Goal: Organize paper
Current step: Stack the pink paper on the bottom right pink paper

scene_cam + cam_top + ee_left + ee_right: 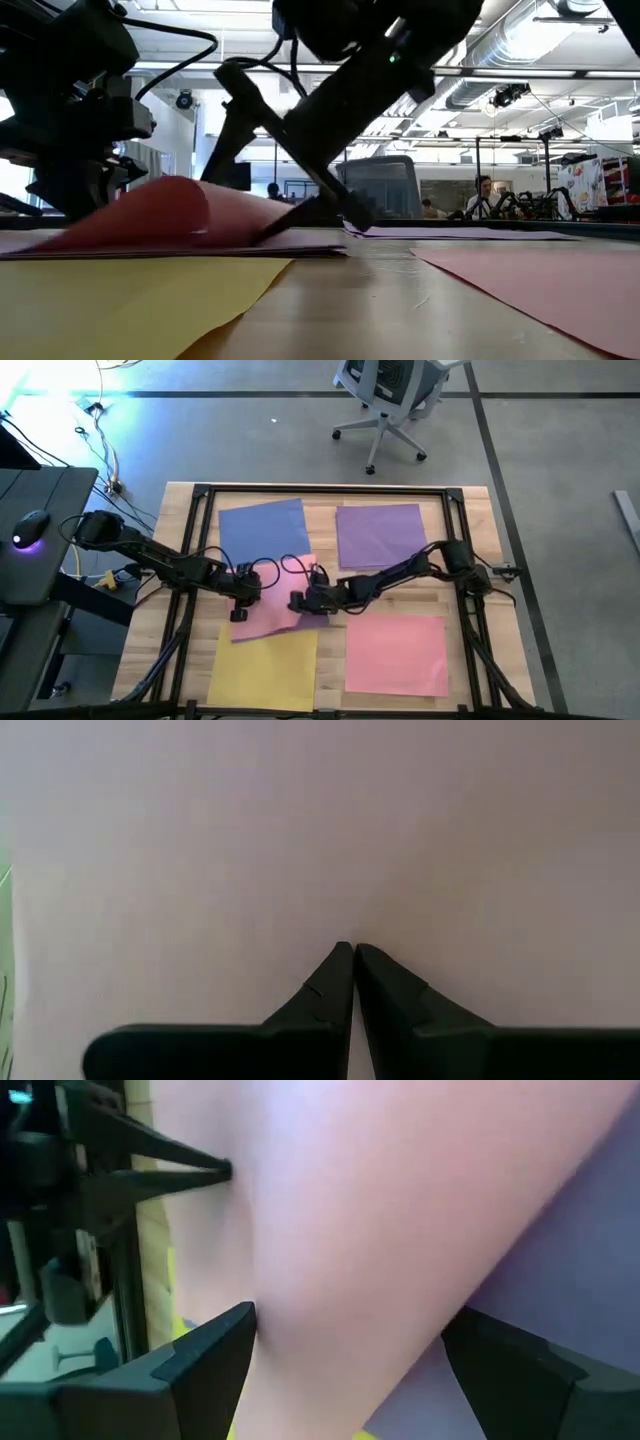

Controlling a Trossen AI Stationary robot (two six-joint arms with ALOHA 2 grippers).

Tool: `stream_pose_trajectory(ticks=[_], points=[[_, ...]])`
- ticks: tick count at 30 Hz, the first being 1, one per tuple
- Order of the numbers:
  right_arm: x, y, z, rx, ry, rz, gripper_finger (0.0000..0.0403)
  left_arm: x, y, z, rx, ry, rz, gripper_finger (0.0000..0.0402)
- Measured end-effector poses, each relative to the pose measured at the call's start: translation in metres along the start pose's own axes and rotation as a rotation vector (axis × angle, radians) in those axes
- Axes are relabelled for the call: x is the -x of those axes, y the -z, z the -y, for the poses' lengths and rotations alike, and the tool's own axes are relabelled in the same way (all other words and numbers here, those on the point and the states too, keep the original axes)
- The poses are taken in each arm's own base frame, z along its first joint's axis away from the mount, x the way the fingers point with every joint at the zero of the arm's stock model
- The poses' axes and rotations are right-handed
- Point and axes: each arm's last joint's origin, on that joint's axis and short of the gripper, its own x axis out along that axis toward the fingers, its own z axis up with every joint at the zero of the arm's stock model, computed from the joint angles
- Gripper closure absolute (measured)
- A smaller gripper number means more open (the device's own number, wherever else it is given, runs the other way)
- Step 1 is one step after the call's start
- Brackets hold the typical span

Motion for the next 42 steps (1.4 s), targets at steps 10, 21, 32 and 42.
stream_pose_trajectory(ticks=[10,21,32,42], points=[[0.012,-0.016,-0.022,0.1,-0.122,0.017,0.0101,0.0,0.0,0.0,-0.018,0.001,-0.001,0.0402],[0.021,-0.031,-0.03,0.193,-0.09,0.01,0.0101,0.0,0.0,0.0,-0.019,-0.004,0.0,0.0402],[0.026,-0.04,-0.021,0.135,0.043,0.03,0.0101,0.0,0.0,0.0,-0.026,-0.005,0.001,0.0402],[0.02,-0.044,-0.018,0.131,0.022,-0.054,0.0182,-0.001,0.0,0.0,-0.027,-0.005,0.004,0.0402]])
